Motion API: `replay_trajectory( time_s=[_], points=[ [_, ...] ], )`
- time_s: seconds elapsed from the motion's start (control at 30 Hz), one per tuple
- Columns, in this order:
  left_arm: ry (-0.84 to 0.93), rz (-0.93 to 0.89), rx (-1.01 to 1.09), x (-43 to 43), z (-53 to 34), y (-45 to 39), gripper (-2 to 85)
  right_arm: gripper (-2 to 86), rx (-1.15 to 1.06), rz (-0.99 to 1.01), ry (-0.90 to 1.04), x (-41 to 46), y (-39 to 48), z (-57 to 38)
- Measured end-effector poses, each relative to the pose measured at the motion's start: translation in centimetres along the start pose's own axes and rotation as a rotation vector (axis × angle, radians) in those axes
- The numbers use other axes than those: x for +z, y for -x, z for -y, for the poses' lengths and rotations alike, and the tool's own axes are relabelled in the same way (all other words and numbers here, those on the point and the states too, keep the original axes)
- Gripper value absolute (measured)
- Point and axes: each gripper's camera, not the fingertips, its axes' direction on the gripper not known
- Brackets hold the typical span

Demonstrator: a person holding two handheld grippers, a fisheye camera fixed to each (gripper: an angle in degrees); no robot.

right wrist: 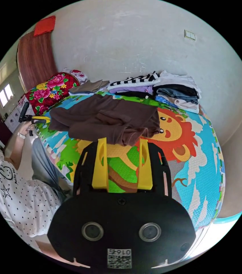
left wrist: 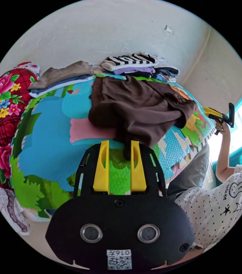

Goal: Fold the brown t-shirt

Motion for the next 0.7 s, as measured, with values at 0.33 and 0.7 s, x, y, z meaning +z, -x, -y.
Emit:
replay_trajectory(
  time_s=[0.33,0.7],
  points=[
    [-0.554,0.32,-0.117,-17.8,8.7,-2.2,-0.9,14.1,0.027,-0.154,0.148,5.6,1.7,2.2],
    [-0.309,0.004,0.341,-12.6,17.0,-14.1,0.0,3.4,-0.513,-0.032,-0.189,-2.2,9.9,3.0]
  ],
)
